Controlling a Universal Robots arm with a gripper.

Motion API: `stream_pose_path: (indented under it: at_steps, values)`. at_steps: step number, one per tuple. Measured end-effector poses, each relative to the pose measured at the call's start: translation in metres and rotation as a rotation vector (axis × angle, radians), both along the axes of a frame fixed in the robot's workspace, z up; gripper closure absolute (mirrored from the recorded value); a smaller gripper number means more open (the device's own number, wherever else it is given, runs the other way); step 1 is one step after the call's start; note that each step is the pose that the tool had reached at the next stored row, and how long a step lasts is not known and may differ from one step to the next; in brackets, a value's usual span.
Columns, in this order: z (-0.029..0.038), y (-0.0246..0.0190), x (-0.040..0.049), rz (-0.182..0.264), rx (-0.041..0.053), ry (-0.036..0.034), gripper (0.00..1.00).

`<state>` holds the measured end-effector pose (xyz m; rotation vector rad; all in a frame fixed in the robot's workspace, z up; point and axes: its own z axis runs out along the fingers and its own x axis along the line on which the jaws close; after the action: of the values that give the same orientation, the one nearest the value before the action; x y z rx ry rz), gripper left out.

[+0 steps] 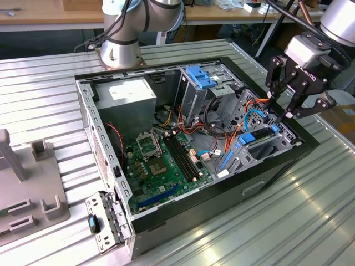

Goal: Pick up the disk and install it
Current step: 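Insert the first disk wire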

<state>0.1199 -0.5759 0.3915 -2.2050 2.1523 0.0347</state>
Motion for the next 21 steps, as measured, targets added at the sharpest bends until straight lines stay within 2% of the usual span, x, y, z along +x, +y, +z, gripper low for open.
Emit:
stream_pose_path:
  at_steps: [7,14,21]
  values:
    - [0.0,0.0028,0.0051,0.013,-0.0001,0.0,0.56]
    - [0.0,0.0032,0.0095,0.062,-0.0006,0.0,0.56]
    - [0.0,0.0087,0.0179,0.086,-0.0008,0.0,0.56]
